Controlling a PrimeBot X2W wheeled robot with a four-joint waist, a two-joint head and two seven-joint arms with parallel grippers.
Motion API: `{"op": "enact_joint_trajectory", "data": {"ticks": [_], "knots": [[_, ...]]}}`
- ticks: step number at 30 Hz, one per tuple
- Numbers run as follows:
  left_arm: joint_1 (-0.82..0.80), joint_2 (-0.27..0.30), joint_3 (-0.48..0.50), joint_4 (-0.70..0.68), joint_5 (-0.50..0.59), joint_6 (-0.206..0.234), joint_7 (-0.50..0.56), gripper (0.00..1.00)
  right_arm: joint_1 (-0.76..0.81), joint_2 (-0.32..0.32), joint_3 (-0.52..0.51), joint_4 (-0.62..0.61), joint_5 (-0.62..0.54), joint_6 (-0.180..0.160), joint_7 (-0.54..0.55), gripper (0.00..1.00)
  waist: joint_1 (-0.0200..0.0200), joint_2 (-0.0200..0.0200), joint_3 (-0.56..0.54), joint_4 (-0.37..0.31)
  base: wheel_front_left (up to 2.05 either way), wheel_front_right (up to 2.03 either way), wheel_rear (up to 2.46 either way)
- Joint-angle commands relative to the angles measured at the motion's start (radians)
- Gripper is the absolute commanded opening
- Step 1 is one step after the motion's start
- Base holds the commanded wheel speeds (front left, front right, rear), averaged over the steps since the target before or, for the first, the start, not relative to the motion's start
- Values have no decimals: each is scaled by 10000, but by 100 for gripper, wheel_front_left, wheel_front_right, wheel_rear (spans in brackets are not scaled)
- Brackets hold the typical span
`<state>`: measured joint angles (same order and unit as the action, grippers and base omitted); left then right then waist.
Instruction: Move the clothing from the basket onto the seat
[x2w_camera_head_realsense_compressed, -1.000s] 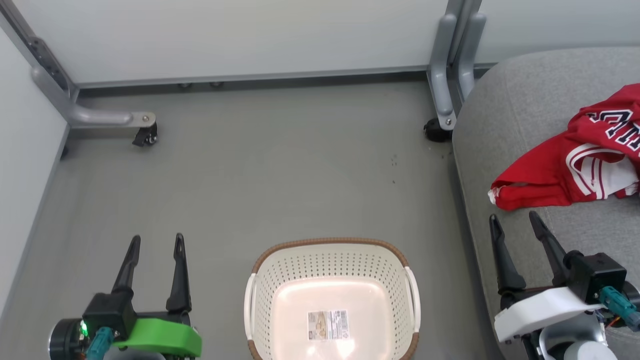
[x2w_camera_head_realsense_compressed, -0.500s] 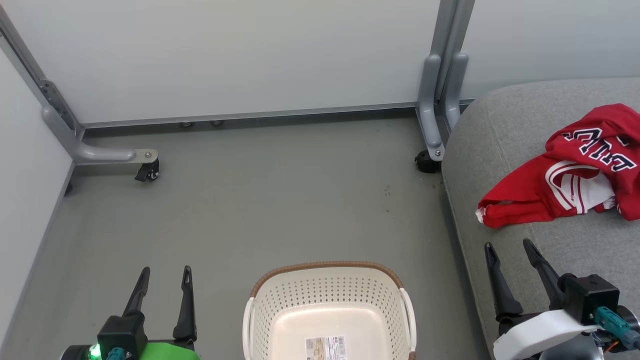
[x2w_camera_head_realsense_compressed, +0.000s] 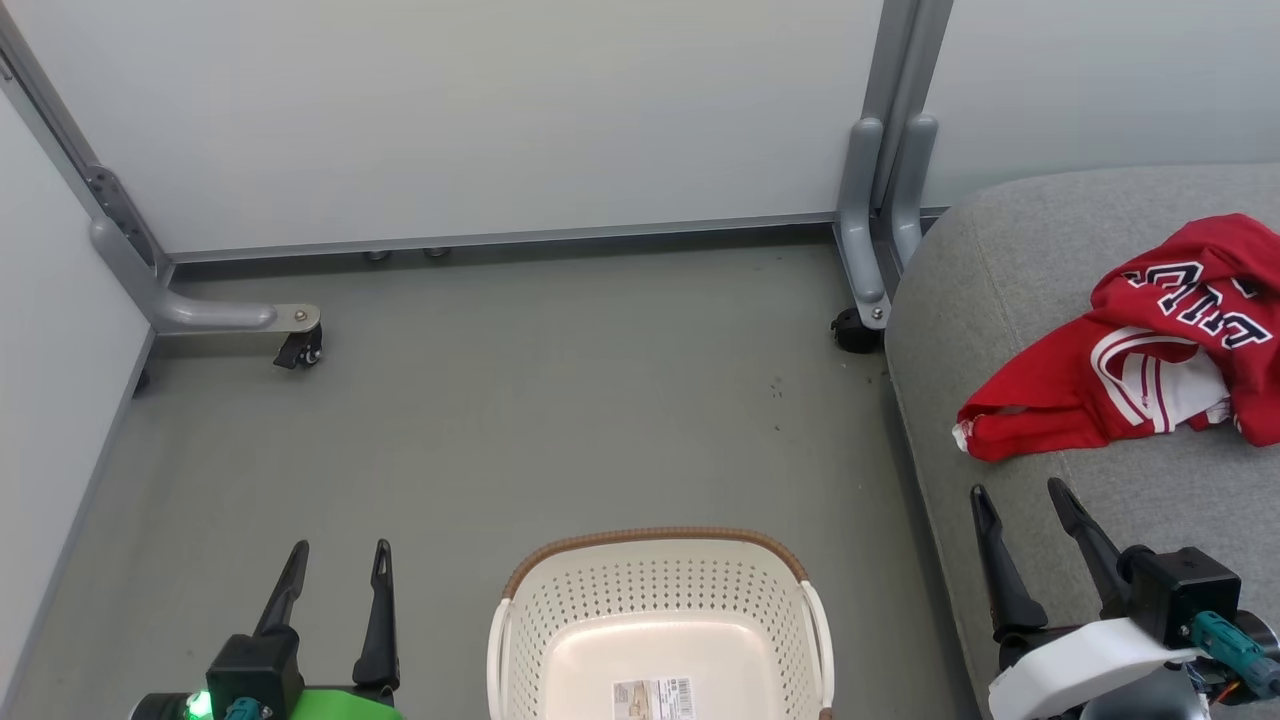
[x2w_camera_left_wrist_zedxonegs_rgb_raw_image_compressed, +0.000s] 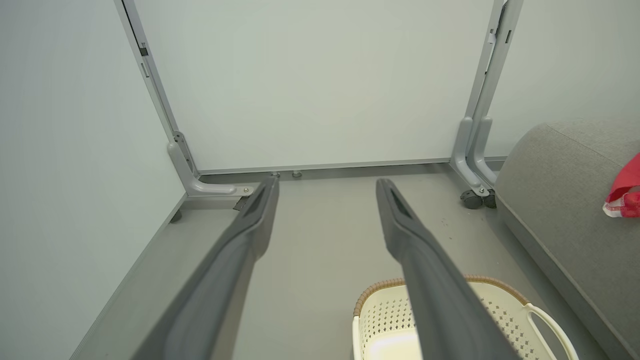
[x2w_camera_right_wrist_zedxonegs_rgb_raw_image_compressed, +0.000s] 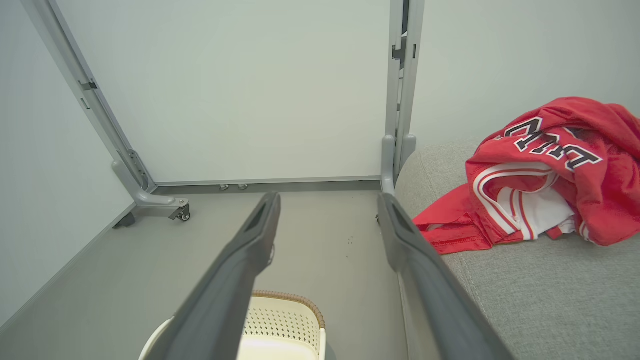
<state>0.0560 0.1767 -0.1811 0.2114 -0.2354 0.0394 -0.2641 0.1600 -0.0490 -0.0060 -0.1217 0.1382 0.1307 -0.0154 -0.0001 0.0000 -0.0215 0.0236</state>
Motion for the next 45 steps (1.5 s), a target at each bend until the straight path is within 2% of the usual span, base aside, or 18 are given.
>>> {"op": "enact_joint_trajectory", "data": {"ticks": [1, 8, 9, 12, 27, 45], "knots": [[36, -12, 25, 31, 84, -14, -2, 100, 89, -30, 8, -52, -1, -1, 10, 100, 1, 0, 0, 3, 0, 0, 0], [-19, -60, 53, 55, 158, -62, -2, 100, 23, -30, 8, -60, -10, 1, 37, 100, 1, 0, 3, 0, 0, 0, 0], [-2, -50, 16, 74, 81, -42, 1, 0, 1, 6, 9, 17, 2, 2, 5, 0, 1, 0, 2, 0, 0, 0, 0], [12, -90, -54, 349, 59, -40, 4, 0, 13, 50, 23, 293, 0, 2, 8, 0, 1, 0, 2, 1, 0, 0, 0], [-347, -318, 556, 349, -2655, -369, 757, 0, -511, -147, 51, 913, 3107, 2, 60, 0, 1, 0, 31, -27, 0, 0, 0], [-698, -541, 1138, 328, -5338, -696, 1486, 0, -1054, -274, -8, 1558, 6100, 2, 185, 0, 1, 0, 66, -61, 0, 0, 0]]}}
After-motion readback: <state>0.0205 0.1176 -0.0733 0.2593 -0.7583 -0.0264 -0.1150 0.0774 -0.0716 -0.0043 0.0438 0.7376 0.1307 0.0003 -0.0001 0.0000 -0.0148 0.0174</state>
